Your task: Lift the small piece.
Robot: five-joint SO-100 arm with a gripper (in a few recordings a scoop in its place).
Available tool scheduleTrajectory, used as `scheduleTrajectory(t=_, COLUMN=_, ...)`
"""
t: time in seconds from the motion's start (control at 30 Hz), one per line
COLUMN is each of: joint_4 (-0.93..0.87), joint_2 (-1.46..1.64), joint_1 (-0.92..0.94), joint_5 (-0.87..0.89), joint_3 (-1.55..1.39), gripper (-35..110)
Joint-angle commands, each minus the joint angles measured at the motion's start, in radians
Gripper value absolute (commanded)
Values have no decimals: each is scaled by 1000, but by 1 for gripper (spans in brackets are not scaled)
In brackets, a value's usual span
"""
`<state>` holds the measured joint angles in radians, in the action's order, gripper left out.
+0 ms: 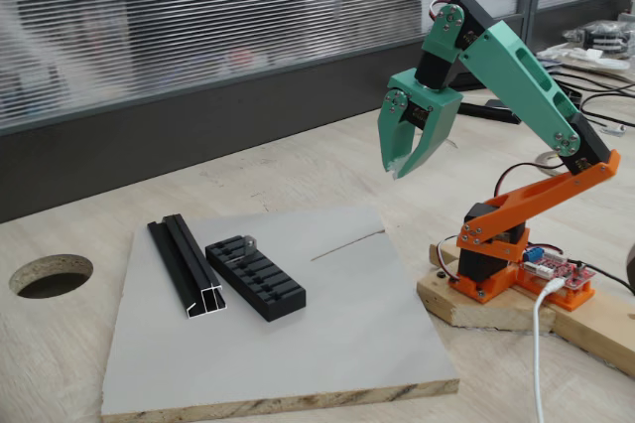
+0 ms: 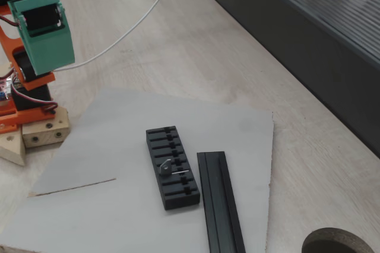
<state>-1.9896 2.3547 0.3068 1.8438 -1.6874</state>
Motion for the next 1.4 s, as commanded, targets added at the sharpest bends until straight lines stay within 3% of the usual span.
scheduleTrajectory(t=0.0, joint_4=-25, joint_2=80, joint_1=9, joint_5=9, joint_3=9, gripper=2)
scheduleTrajectory(t=0.33, joint_4=-18, joint_2=54, joint_1=0, joint_5=5, joint_3=9, gripper=2)
scheduleTrajectory(t=0.53, joint_4=2, joint_2=-236, joint_1=-5, joint_5=-6, joint_3=26, gripper=2)
scheduleTrajectory(t=1.0, joint_4=669, joint_2=-457, joint_1=-21, joint_5=-388, joint_3=28, gripper=2)
scheduleTrajectory(t=1.23, joint_4=735, joint_2=-502, joint_1=-132, joint_5=-609, joint_3=25, gripper=2)
scheduleTrajectory(t=1.37, joint_4=735, joint_2=-499, joint_1=-133, joint_5=-638, joint_3=25, gripper=2)
